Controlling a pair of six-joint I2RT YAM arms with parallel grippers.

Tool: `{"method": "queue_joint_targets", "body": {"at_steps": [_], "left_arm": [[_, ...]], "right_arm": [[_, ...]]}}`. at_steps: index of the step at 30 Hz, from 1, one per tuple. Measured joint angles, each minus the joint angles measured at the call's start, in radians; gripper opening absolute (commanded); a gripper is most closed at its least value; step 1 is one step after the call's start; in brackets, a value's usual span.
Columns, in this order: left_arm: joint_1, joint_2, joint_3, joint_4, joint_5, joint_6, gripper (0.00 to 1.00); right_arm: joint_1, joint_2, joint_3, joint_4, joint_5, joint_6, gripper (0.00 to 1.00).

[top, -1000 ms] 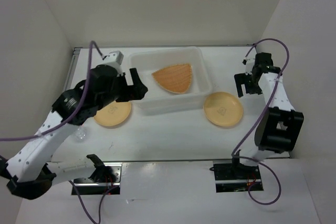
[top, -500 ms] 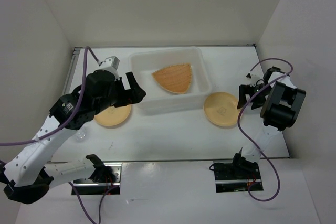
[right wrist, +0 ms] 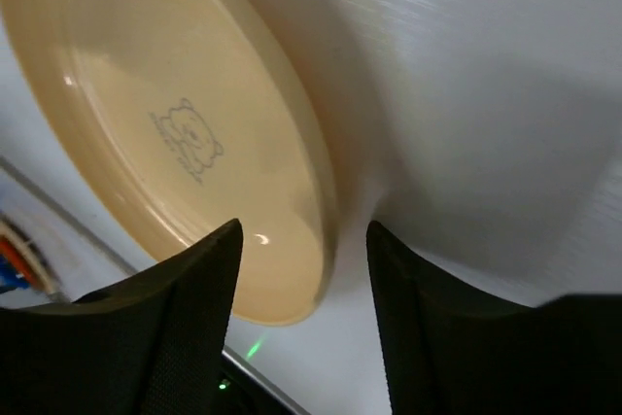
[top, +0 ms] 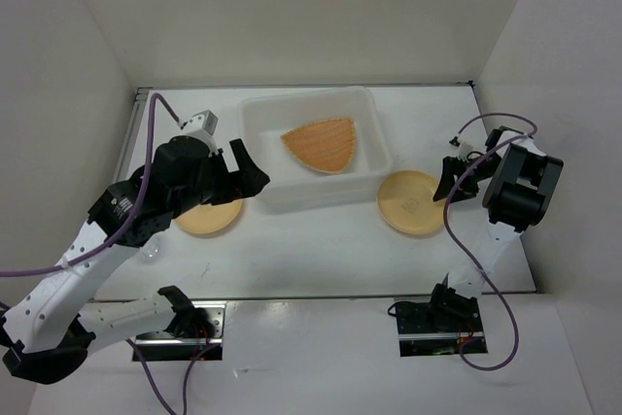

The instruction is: Place the mixed dishes into the plastic bin

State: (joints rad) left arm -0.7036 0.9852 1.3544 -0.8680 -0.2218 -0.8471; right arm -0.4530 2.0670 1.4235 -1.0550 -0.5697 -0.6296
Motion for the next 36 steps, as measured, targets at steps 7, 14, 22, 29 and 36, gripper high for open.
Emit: {"method": "queue_joint_targets", "body": {"at_steps": [7, 14, 22, 29, 36], "left_arm": [[0.000, -0.048, -0.055, -0.003, 0.010, -0.025, 1.00], [0.000, -0.064, -0.057, -0.003, 0.008, -0.024, 1.00], [0.000, -0.099, -0.061, -0.032, -0.053, -0.023, 1.00], [0.000, -0.108, -0.063, -0.052, -0.093, -0.016, 1.00], [0.000, -0.058, -0.066, -0.053, -0.093, -0.009, 1.00]], "right_arm": [[0.034, 0.083, 0.014, -0.066, -0.031, 0.035, 0.00], [0.011, 0.075, 0.024, -0.085, -0.002, 0.071, 0.00], [-0.138, -0.202, 0.230, -0.122, 0.113, 0.011, 0.00], [0.045, -0.307, 0.841, -0.147, 0.114, 0.039, 0.00], [0.645, -0.117, 1.179, -0.174, 0.131, 0.118, 0.00]]}}
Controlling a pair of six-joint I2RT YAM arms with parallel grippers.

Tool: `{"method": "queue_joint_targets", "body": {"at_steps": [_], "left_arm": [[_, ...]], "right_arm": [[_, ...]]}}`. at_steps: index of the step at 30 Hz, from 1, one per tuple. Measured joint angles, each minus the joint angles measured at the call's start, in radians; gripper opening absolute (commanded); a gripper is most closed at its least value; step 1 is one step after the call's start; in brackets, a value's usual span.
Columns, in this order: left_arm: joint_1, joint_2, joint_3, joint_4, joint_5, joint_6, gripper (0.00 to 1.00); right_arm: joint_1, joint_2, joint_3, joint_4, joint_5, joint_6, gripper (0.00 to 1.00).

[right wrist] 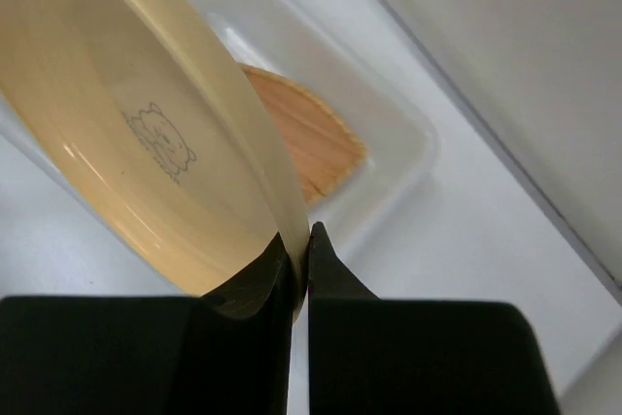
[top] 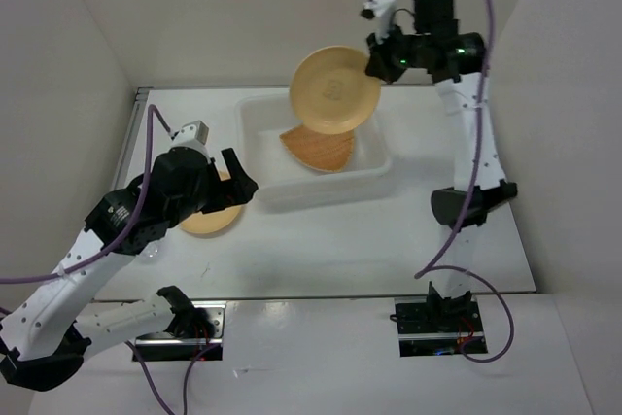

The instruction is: Place the mixed dishes into the plastic bin

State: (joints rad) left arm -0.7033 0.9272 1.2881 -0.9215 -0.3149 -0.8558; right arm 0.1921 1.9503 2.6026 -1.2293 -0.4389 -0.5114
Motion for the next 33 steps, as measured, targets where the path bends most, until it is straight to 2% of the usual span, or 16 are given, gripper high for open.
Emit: {"method": "queue_joint_targets", "body": {"at_steps": [3, 6, 11, 18, 20, 23, 24, 26, 27, 28, 31, 33], "left_arm": [[0.000, -0.014, -0.002, -0.016, 0.000, -0.010, 1.00], [0.005, -0.056, -0.002, -0.052, -0.003, -0.031, 1.00], [0.007, -0.162, -0.002, -0.124, -0.013, -0.099, 1.00], [0.024, -0.302, -0.012, -0.209, -0.015, -0.223, 1.00], [0.027, -0.317, -0.031, -0.223, -0.012, -0.248, 1.00], [0.027, -0.318, -0.064, -0.244, 0.002, -0.272, 1.00], [0.028, -0.317, -0.075, -0.249, 0.007, -0.277, 1.00], [0.028, -0.312, -0.092, -0.251, 0.014, -0.279, 1.00], [0.028, -0.309, -0.101, -0.248, 0.017, -0.279, 1.00], [0.028, -0.306, -0.112, -0.242, 0.021, -0.279, 1.00], [0.028, -0.296, -0.151, -0.219, 0.024, -0.286, 1.00], [0.028, -0.293, -0.188, -0.204, 0.019, -0.314, 1.00]], "right_arm": [[0.121, 0.164, 0.095, -0.006, 0.035, 0.006, 0.00], [0.172, 0.322, 0.145, -0.022, 0.061, 0.005, 0.00], [0.170, 0.534, 0.193, -0.039, 0.105, 0.002, 0.00], [0.150, 0.649, 0.238, -0.058, 0.141, 0.003, 0.00], [0.145, 0.674, 0.275, -0.057, 0.159, 0.002, 0.03], [0.140, 0.711, 0.343, -0.059, 0.203, 0.013, 0.23], [0.138, 0.723, 0.366, -0.059, 0.217, 0.021, 0.41], [0.133, 0.734, 0.410, -0.062, 0.246, 0.030, 0.58], [0.132, 0.738, 0.438, -0.063, 0.256, 0.037, 0.76], [0.130, 0.738, 0.455, -0.063, 0.267, 0.047, 0.83], [0.129, 0.710, 0.476, -0.062, 0.282, 0.053, 0.92], [0.125, 0.676, 0.476, -0.065, 0.296, 0.066, 0.92]]}}
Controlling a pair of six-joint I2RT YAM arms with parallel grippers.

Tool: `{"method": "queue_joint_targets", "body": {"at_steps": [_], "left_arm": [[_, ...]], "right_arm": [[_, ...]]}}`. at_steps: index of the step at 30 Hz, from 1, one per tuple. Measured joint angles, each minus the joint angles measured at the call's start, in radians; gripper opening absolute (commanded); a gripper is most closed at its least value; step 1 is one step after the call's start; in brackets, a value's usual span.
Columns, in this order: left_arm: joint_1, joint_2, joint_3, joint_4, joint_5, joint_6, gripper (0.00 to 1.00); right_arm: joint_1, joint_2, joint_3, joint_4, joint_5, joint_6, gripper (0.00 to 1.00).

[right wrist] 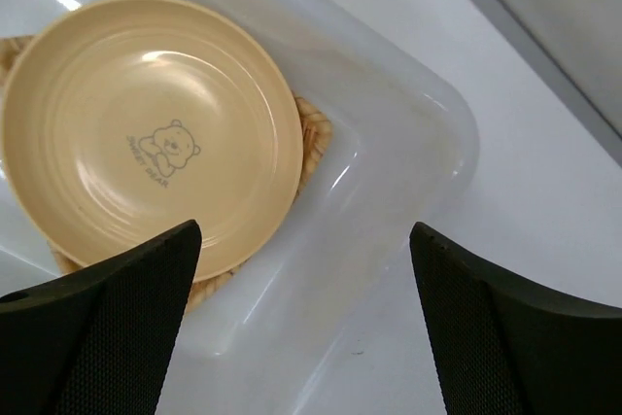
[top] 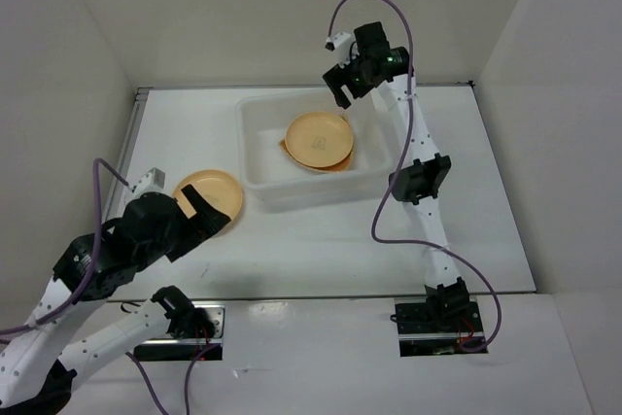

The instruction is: Place the mixed dishes into the plastic bin

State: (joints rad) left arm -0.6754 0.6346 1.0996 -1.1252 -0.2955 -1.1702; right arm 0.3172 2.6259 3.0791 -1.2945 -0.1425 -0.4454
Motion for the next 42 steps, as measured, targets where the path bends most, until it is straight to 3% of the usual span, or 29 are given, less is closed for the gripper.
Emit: {"method": "queue_joint_targets", "body": {"at_steps": [5, 12, 17, 22, 26, 28, 35, 42], "left_arm": [[0.000, -0.039, -0.154, 0.054, -0.047, -0.159, 1.00], [0.007, -0.339, -0.514, 0.190, -0.094, -0.470, 1.00], [0.008, -0.450, -0.642, 0.197, -0.184, -0.684, 1.00], [0.008, -0.554, -0.764, 0.233, -0.255, -0.773, 1.00], [0.017, -0.451, -0.774, 0.263, -0.290, -0.798, 1.00], [0.018, -0.349, -0.774, 0.282, -0.296, -0.801, 1.00], [0.037, -0.105, -0.774, 0.354, -0.289, -0.802, 1.00], [0.098, -0.065, -0.801, 0.477, -0.277, -0.802, 1.00]], "right_arm": [[-0.040, -0.177, -0.072, 0.000, -0.021, 0.035, 0.94], [-0.267, -0.579, -0.377, 0.014, -0.122, 0.047, 0.94], [-0.478, -0.777, -0.721, 0.023, -0.245, 0.010, 0.94], [-0.574, -0.940, -1.189, 0.097, -0.297, -0.035, 0.94], [-0.570, -1.106, -1.500, 0.134, -0.280, -0.060, 0.94], [-0.566, -1.180, -1.569, 0.143, -0.279, -0.066, 0.94], [-0.581, -1.282, -1.636, 0.177, -0.293, -0.069, 0.94], [-0.589, -1.282, -1.682, 0.175, -0.301, -0.069, 0.94]]}}
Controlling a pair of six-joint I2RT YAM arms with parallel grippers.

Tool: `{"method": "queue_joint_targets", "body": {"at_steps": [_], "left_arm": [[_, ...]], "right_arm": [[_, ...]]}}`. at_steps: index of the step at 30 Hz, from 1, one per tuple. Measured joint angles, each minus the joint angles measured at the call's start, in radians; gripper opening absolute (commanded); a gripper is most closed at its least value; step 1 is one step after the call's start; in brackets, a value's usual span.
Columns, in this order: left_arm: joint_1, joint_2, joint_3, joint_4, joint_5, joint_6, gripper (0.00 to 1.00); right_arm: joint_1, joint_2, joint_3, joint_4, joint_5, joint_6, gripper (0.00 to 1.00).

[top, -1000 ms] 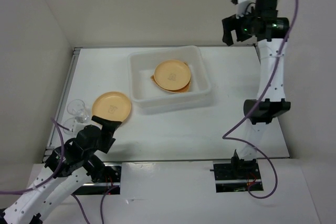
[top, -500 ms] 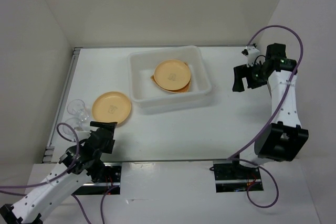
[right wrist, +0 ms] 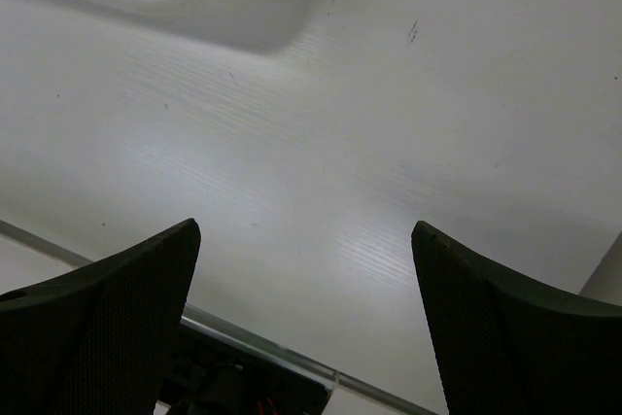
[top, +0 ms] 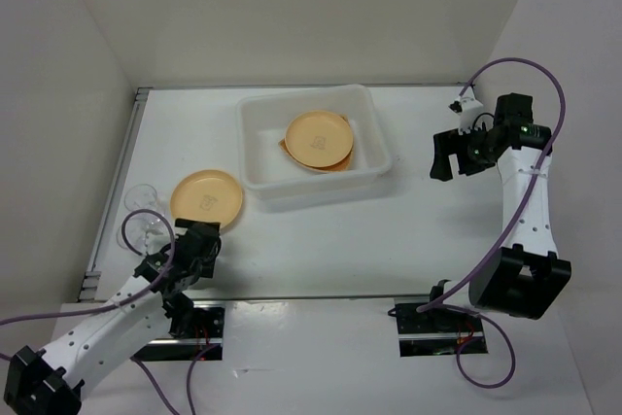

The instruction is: Place the mixed dishes into the plastic bin

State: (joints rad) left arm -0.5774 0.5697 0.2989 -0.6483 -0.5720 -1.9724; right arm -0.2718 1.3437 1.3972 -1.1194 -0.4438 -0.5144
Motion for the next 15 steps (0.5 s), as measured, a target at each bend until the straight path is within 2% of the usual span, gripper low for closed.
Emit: {"method": "queue_joint_targets", "body": {"at_steps": [6, 11, 15], "left_arm": [[0.114, 0.201, 0.009, 0.142, 0.029, 0.001, 1.00], [0.223, 0.426, 0.114, 0.239, 0.084, 0.011, 1.00], [0.267, 0.449, 0.119, 0.276, 0.124, 0.032, 1.00]], "right_arm": [[0.000, 0.000, -0.002, 0.000, -0.009, 0.000, 0.94], [0.000, 0.000, -0.003, -0.003, -0.010, -0.004, 0.94], [0.000, -0.013, -0.017, -0.007, -0.010, -0.008, 0.94]]}}
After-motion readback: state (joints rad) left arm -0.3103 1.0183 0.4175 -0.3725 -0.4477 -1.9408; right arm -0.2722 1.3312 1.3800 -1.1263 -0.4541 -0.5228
